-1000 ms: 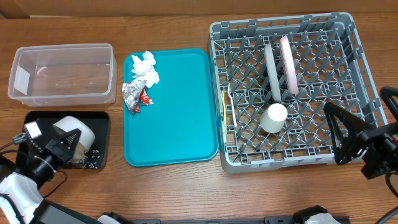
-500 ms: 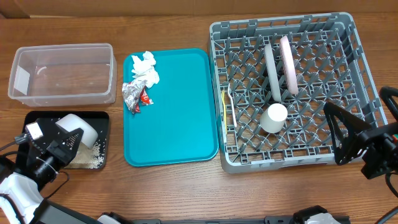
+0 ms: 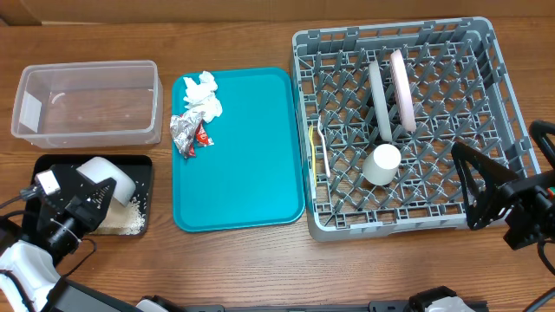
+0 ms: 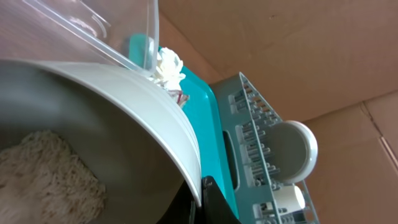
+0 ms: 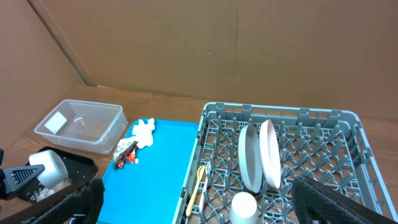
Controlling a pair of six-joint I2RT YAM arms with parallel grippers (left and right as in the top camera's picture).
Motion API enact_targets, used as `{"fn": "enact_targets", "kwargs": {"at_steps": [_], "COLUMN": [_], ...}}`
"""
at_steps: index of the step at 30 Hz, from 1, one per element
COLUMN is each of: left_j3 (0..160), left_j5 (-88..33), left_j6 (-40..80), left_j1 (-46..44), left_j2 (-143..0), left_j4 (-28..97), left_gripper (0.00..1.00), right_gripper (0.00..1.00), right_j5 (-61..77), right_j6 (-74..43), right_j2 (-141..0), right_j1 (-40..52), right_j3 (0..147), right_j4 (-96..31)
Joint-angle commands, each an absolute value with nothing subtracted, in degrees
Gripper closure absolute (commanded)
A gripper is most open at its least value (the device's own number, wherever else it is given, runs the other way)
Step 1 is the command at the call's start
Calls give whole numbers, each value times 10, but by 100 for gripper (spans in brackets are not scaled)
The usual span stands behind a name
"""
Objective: Sort waste into correct bins and load items into the dishwasher rack
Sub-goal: 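Tilt the bowl with the left gripper to pour rice onto the black tray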
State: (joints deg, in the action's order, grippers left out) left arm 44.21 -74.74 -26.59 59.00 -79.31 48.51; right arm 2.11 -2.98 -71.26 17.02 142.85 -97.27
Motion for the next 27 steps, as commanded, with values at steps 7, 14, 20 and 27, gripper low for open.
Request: {"fn": "enact_targets", "kwargs": {"at_steps": [7,14,20,27], "left_j3": [440,440,440,440], "left_j5": [-762,-805,-789,-752], "left_j6": [-260,-257,-240,-237], "left_j1": [596,600,604,605], "left_j2": [-791,-790,-790,-791], "left_j4": [487,513,465,464], "left_gripper": [96,96,96,96], "right_gripper": [0,0,0,0], "right_j5": [15,15,15,15], "right_j6": [-32,-32,-32,-32], "right_j2": [-713,-713,-713,-713], "right_j1": [171,171,171,171], "right_j3": [1428,1428,1428,1428], "right_j4": [-970,-970,-970,-970]}}
